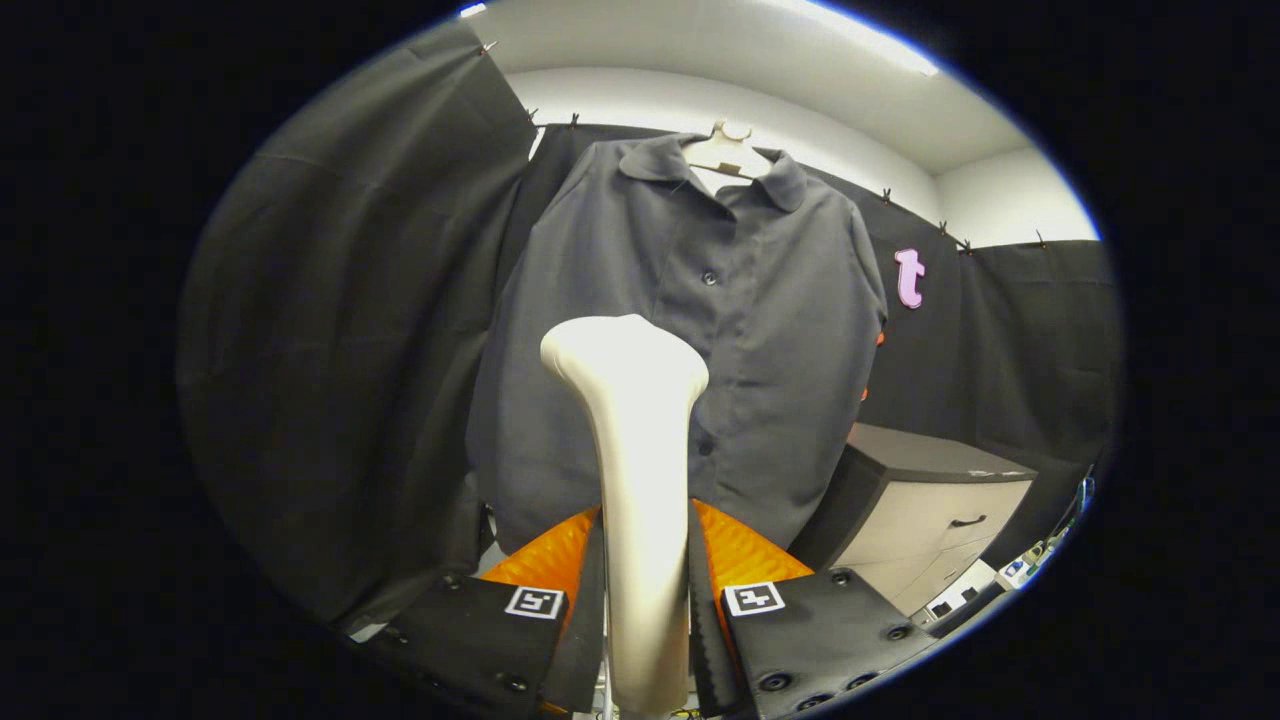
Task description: Iron the clothes twice with a garment steamer, once on the left side and once on the right side.
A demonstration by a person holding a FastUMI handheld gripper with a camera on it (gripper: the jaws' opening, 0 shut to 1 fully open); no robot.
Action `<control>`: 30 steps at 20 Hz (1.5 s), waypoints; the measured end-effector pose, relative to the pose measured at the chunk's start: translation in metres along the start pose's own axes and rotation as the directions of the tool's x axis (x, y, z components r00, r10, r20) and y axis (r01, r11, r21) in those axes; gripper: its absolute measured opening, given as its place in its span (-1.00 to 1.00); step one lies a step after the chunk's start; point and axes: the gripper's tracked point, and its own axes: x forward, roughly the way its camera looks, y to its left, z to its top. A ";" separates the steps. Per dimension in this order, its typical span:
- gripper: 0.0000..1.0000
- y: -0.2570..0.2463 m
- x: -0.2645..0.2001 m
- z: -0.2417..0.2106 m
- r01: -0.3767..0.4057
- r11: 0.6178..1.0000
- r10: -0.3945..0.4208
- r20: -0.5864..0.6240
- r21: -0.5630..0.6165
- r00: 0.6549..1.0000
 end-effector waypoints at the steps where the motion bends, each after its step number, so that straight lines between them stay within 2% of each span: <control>1: -0.11 -0.004 -0.001 0.008 0.006 1.000 -0.006 0.016 0.002 1.000; 10: -0.11 -0.045 -0.015 0.076 0.069 0.996 -0.077 0.135 0.065 0.988; 16: -0.11 -0.062 -0.016 0.099 0.099 0.991 -0.115 0.185 0.093 0.976; 20: -0.11 -0.078 -0.015 0.106 0.132 0.986 -0.150 0.195 0.103 0.969; 30: -0.11 -0.094 -0.013 0.116 0.153 0.981 -0.176 0.217 0.121 0.960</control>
